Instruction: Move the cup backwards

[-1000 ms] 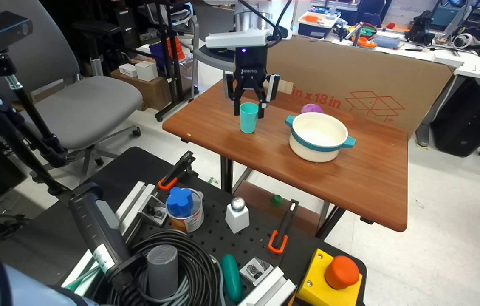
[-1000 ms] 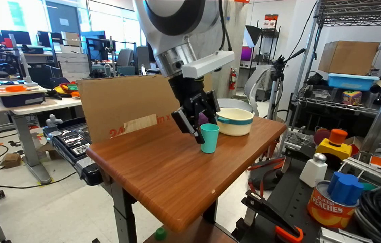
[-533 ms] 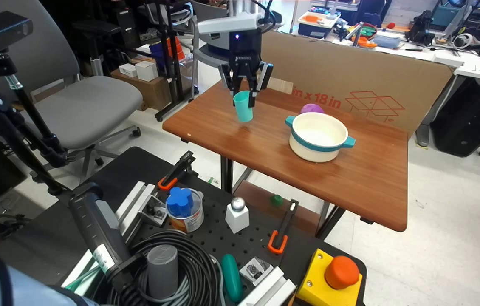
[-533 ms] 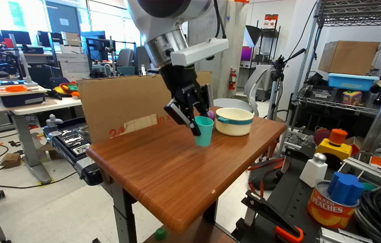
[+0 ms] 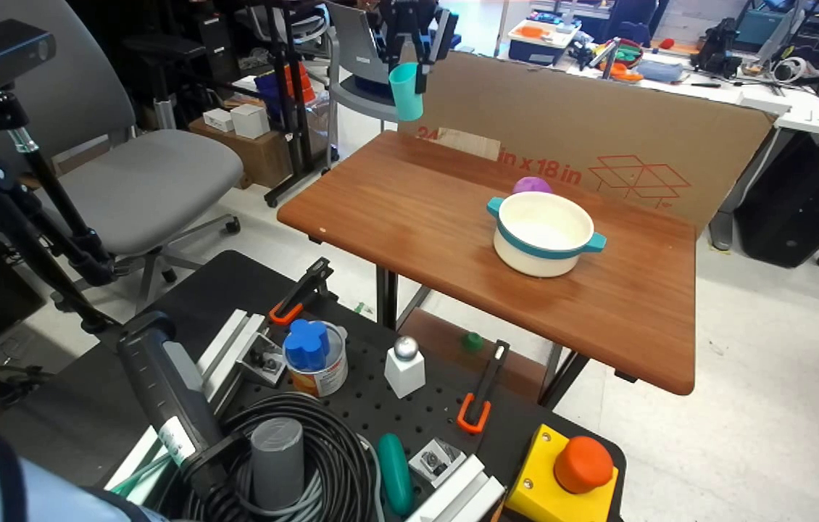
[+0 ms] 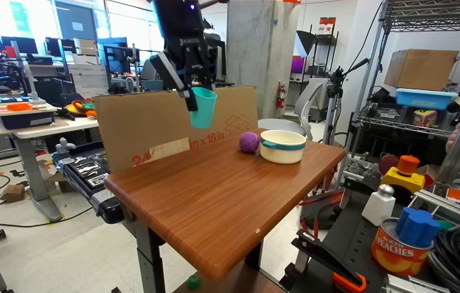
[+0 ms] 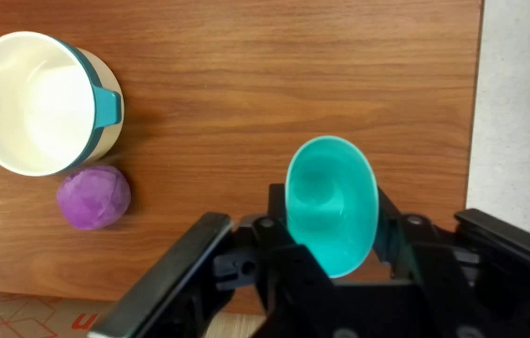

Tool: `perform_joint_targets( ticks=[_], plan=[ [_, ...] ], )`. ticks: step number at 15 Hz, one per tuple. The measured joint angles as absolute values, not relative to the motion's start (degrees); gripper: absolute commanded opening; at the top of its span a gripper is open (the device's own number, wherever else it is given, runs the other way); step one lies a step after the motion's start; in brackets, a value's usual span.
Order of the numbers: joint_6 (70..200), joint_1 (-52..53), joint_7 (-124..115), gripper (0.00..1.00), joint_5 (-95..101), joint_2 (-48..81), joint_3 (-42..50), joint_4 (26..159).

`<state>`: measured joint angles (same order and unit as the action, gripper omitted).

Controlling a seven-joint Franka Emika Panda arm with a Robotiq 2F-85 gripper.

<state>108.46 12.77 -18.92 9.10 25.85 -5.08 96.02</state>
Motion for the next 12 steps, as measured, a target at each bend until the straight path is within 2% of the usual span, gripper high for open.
perform_joint_targets(
  ticks=[8,12],
  plan=[
    [93.0,12.62,-14.64,0.18,8.86,37.87,-3.5,75.24],
    [89.43,11.97,-13.61,0.18,8.5,46.51,-1.92,65.39]
  ],
)
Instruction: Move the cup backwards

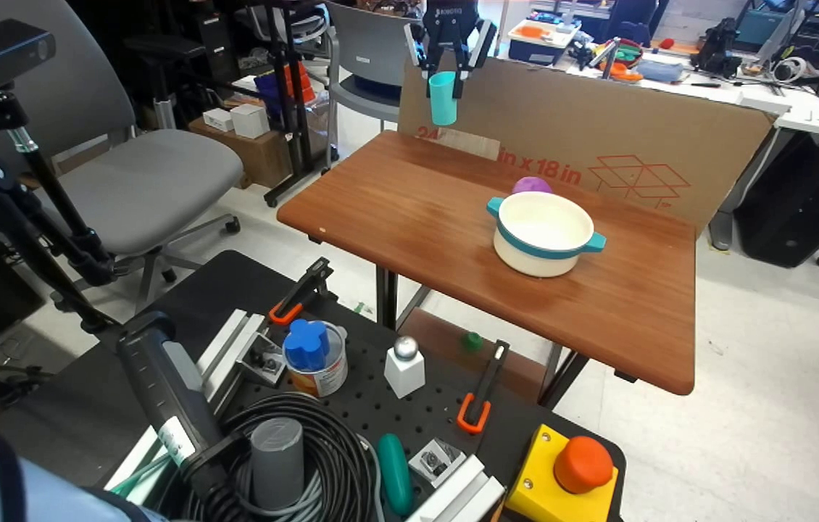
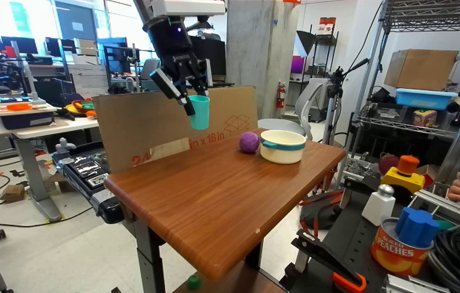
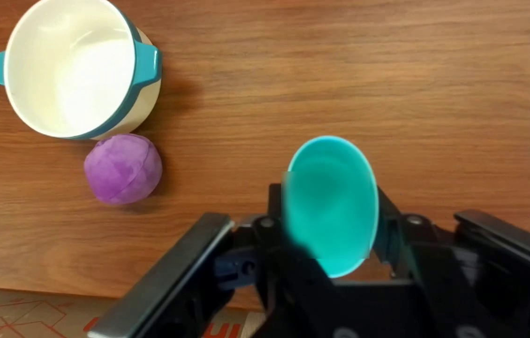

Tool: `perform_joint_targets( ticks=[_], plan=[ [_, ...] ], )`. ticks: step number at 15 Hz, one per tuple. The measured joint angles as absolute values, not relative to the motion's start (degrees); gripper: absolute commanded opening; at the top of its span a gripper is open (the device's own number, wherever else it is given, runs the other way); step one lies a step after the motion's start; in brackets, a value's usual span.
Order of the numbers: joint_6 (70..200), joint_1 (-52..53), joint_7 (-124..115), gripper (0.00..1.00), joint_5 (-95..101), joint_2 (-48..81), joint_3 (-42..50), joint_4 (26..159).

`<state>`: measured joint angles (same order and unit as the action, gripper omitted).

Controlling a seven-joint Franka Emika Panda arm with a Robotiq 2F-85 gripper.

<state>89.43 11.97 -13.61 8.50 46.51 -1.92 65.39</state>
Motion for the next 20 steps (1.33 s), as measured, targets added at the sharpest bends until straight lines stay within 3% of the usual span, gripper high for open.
perform_joint_targets(
  ticks=[12,13,15,18,20],
  plan=[
    [94.48,10.65,-18.76,0.18,3.05,59.72,-0.32,56.08],
    [94.48,10.43,-18.94,0.68,2.58,60.11,-0.32,55.38],
    [94.48,10.15,-19.13,0.76,1.99,60.59,-0.31,54.42],
    [94.47,10.21,-19.15,0.98,1.86,60.61,-0.58,54.26],
    [94.47,10.66,-19.07,1.0,1.91,60.05,-0.88,54.63]
  ],
)
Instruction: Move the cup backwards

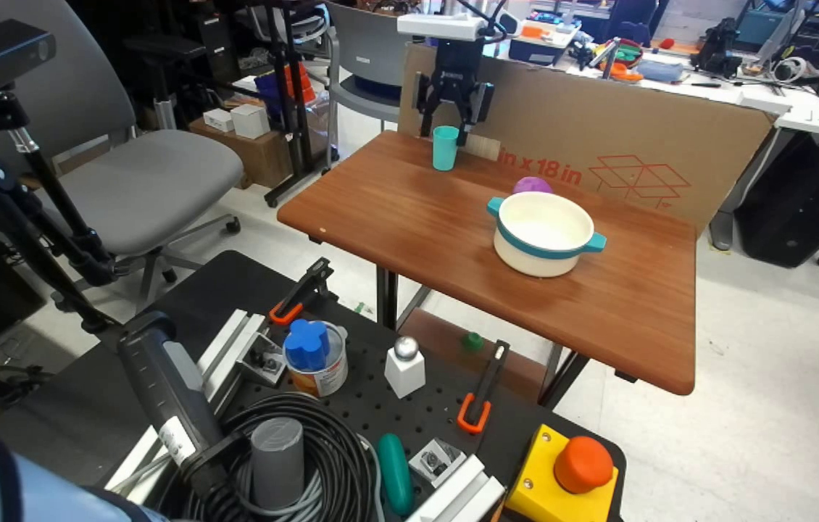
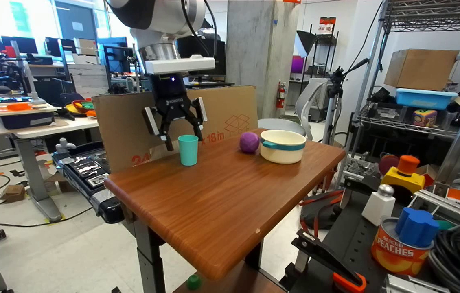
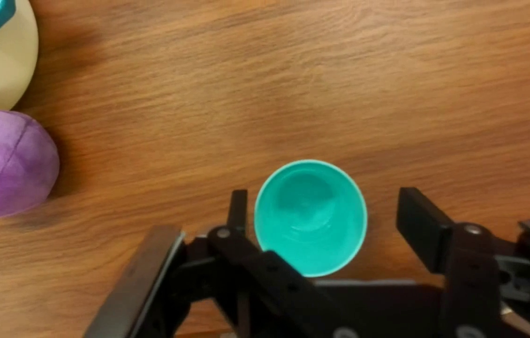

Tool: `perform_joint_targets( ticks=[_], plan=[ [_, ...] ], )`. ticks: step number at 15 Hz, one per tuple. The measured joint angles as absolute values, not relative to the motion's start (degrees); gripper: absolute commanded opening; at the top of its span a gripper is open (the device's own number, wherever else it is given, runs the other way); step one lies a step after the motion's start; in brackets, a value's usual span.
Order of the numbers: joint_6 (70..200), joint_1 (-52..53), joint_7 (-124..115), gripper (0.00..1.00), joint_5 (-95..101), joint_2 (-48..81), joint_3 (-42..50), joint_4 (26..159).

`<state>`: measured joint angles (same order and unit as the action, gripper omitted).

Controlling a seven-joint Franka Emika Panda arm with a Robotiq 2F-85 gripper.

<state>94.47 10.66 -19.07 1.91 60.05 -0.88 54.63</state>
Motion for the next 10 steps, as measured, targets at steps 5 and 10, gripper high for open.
perform_joint_targets(
  ticks=[5,10],
  plan=[
    [100.46,13.29,-17.43,1.0,6.19,52.05,-0.8,63.99],
    [115.64,13.88,-16.83,1.0,9.52,43.23,-0.69,76.28]
  ],
)
